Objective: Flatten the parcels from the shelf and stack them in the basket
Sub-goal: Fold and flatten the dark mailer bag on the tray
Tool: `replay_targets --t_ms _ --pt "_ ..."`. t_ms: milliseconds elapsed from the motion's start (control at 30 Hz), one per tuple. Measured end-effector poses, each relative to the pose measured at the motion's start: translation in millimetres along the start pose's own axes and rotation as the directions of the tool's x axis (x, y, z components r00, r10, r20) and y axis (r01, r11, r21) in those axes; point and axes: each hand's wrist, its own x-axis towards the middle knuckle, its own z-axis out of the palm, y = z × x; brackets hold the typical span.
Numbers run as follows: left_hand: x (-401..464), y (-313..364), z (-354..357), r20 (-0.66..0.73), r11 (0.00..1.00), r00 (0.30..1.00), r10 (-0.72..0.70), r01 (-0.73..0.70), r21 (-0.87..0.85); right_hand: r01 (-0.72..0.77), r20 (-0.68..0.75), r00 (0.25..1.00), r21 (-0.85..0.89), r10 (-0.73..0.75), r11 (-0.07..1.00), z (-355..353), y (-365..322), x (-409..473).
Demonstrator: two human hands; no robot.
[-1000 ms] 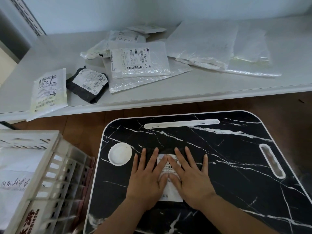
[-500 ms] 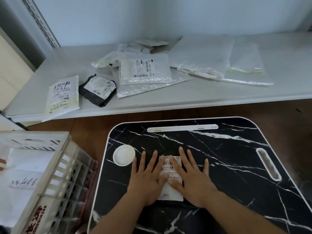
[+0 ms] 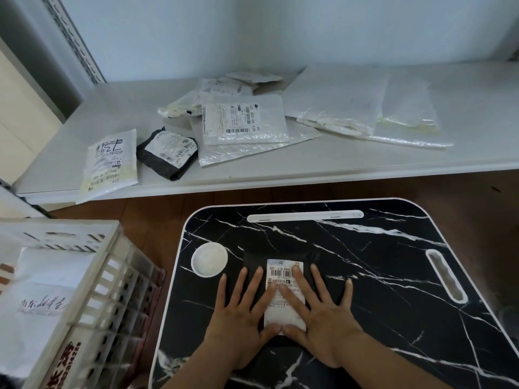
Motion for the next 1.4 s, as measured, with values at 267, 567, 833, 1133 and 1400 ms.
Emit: replay_targets --t_ms 267,567,833,1133,1400 --pt "16.7 -1.4 -7.9 -0.214 0.956 0.955 -0.205 0.149 -0.251 -0.104 -0.090 0.989 0.146 0.118 0.984 -30.8 1.9 15.7" --pt "50.5 12.6 2.0 -0.284 0.962 0.938 -0.200 0.133 -0.239 -0.054 -0.108 0.991 0.229 0.081 0.972 -13.8 -15.1 39.7" --pt "54.7 11.8 15.0 -0.396 0.969 0.900 -0.179 0.093 -0.227 -0.062 -0.168 0.980 0.253 0.107 0.965 -5.8 -13.3 42.0" --pt "56.1 10.1 18.7 -0.378 0.974 0.908 -0.179 0.110 -0.197 -0.050 -0.135 0.987 0.235 0.084 0.971 -8.3 -13.2 43.8" --pt "58.9 9.9 20.2 -0.398 0.975 0.899 -0.184 0.117 -0.188 -0.057 -0.125 0.988 0.225 0.087 0.973 -6.3 -12.4 45.7"
